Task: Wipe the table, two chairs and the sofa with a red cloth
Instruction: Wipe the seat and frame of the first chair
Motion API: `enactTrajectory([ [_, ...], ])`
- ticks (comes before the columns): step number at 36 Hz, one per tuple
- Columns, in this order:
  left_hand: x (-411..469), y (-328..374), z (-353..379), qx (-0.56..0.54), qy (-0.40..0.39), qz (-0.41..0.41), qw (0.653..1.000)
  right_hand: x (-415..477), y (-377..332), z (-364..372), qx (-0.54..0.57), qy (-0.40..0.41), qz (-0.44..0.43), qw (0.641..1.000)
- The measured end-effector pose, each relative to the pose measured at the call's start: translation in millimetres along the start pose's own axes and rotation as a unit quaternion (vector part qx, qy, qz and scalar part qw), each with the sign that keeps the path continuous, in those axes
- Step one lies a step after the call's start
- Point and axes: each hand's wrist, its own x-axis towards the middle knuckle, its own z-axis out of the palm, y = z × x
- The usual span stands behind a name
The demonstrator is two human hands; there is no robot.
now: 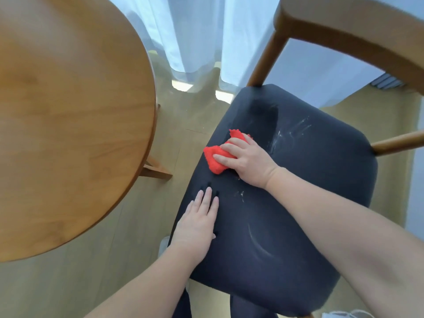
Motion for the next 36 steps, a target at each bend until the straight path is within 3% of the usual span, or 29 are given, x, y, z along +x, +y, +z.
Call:
enactTrajectory([
  [4,3,-1,0,-0.018,-0.001,0.000,1.000,7,13,4,-0.029,0.006,-0.008,1.000],
  [9,3,-1,1,-0.024,-0.007,-0.007,1.000,29,30,6,-0.042,0.032,0.047,0.997],
  [18,9,1,1,-0.014,-0.023,-0.010,1.000,65,84,-11,-0.056,-0.018,0.212,0.975],
  [22,12,1,3,-0.010,-0.028,-0.012,0.999,69,103,-21,-0.067,-0.065,0.305,0.948],
  [30,11,1,3,-0.006,-0.022,-0.011,1.000,51,89,-23,-0.014,-0.061,0.292,0.954],
  [36,9,1,1,-0.029,-0.006,-0.005,1.000,7,42,-15,0.001,0.038,0.272,0.962],
])
